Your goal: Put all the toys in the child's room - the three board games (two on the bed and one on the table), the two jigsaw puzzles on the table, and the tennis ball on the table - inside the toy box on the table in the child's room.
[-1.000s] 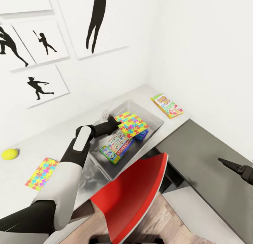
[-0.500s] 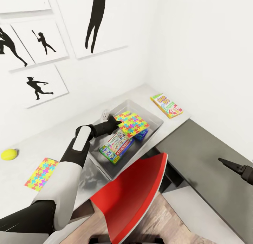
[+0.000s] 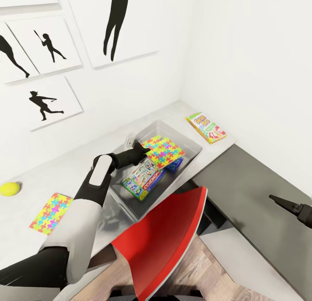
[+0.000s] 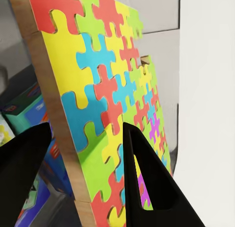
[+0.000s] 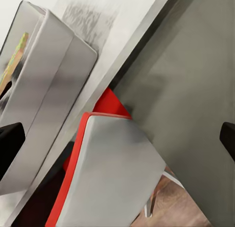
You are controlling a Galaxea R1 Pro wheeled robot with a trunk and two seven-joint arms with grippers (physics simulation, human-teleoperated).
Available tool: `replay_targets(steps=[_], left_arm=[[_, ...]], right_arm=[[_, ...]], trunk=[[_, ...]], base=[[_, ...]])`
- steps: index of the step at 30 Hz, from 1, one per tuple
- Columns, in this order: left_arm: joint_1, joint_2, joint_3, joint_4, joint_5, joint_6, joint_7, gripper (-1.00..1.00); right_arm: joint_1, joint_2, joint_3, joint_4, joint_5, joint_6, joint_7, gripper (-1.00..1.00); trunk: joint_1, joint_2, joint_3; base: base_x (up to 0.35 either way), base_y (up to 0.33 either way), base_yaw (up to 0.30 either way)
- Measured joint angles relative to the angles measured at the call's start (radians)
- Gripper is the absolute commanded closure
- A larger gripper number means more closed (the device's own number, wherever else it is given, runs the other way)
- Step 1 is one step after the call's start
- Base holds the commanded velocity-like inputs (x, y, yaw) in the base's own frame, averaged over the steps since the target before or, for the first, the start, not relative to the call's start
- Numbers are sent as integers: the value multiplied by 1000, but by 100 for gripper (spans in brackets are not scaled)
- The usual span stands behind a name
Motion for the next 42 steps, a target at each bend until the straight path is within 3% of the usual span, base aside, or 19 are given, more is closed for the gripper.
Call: replay_targets(steps=[7, 23, 42], left_arm=[[-37, 0, 0, 9, 2, -1, 0, 100], [-63, 0, 0, 10, 1, -4, 1, 100], [-75, 0, 0, 17, 0, -4, 1, 100]], right_arm=[[0, 0, 0, 0, 0, 0, 0, -100], [0, 0, 1, 0, 0, 0, 0, -100], [0, 0, 0, 0, 0, 0, 0, -100]], trunk=[[0, 0, -11], [0, 0, -36], [0, 0, -40]], base=[[0, 0, 0], [0, 0, 0], [0, 0, 0]])
